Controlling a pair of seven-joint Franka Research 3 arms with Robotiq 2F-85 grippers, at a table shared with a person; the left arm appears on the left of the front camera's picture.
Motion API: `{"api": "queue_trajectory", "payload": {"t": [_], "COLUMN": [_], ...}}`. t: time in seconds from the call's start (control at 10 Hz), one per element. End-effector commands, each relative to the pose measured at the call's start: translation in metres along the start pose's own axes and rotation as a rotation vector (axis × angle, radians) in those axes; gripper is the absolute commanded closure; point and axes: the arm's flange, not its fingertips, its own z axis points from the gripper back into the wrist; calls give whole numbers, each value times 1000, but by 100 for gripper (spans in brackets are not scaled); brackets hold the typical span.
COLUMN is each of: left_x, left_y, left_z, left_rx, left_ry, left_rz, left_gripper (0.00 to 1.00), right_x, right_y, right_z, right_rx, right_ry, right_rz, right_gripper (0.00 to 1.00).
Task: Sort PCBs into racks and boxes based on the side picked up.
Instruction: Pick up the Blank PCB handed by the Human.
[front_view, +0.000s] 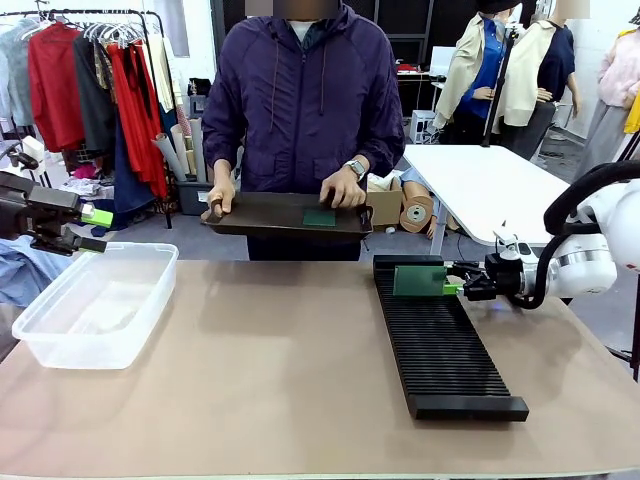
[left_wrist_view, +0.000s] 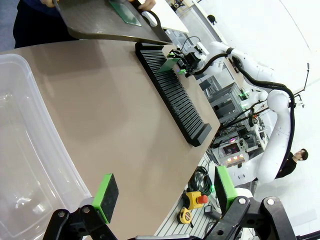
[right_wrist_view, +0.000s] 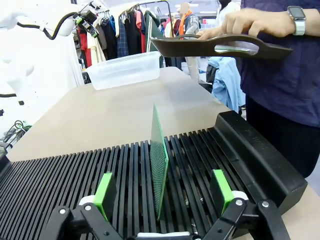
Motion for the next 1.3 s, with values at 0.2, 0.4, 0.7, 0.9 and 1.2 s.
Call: {"api": "queue_trajectory", "payload": {"t": [0.2,0.4,0.7,0.9,1.2], "left_x": [1,1,1,1,1], "left_y": [-2,-2,-2,-2,-2], "left_z": [1,1,1,1,1], "left_rx": [-9,-9,-9,-9,-9], "left_ry": [-8,-8,-8,-8,-8], "left_rz": [11,11,11,11,11], "left_gripper": [0,0,0,0,0], "right_x": [2,2,2,2,27], "right_y": [-1,-1,-1,-1,8], "right_z": [0,0,0,0,18], "right_rx": [-5,-5,-5,-5,37], "right_ry": [-5,-5,-5,-5,-35], "right_rz": [17,17,17,17,-36], "right_gripper": [0,0,0,0,0]}}
